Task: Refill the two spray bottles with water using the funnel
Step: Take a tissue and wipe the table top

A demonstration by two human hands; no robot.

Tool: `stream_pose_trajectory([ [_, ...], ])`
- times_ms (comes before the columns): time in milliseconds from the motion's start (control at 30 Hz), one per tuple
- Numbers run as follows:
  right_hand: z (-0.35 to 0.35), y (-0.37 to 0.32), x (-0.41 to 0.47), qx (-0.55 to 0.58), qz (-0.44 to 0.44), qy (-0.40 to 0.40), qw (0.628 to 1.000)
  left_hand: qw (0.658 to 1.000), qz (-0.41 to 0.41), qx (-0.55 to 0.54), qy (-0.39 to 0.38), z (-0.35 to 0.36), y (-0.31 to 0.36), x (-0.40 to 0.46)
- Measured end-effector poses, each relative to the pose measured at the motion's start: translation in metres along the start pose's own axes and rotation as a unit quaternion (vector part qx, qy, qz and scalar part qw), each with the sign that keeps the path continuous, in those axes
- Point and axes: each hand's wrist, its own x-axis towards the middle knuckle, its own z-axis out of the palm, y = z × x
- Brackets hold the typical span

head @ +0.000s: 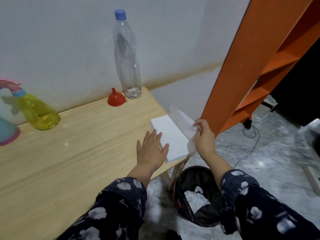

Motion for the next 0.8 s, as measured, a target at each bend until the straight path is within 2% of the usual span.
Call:
stream_pose_trajectory([
  [167,-0.013,0.009,0.018,-0.036,0.025,-0.087,0.995,0.99,0.015,0.132,-0.052,-0.005,0.013,0.006],
  [233,-0.019,0.009,0.023,-0.053,0.009,-0.101,0.993,0.985,0.01,0.156,-0.066,-0.005,0.016,0.007],
  [333,-0.027,0.009,0.028,-0.072,-0.008,-0.103,0.992,0.984,0.001,0.164,-0.077,-0.003,0.018,0.007],
  [467,-0.033,0.007,0.032,-0.038,0.019,-0.099,0.994,0.98,-0.008,0.177,-0.091,0.002,0.019,0.007],
  [800,-0.034,-0.002,0.039,-0.002,0.019,-0.094,0.995,0.975,-0.018,0.194,-0.105,0.0,0.018,0.004],
])
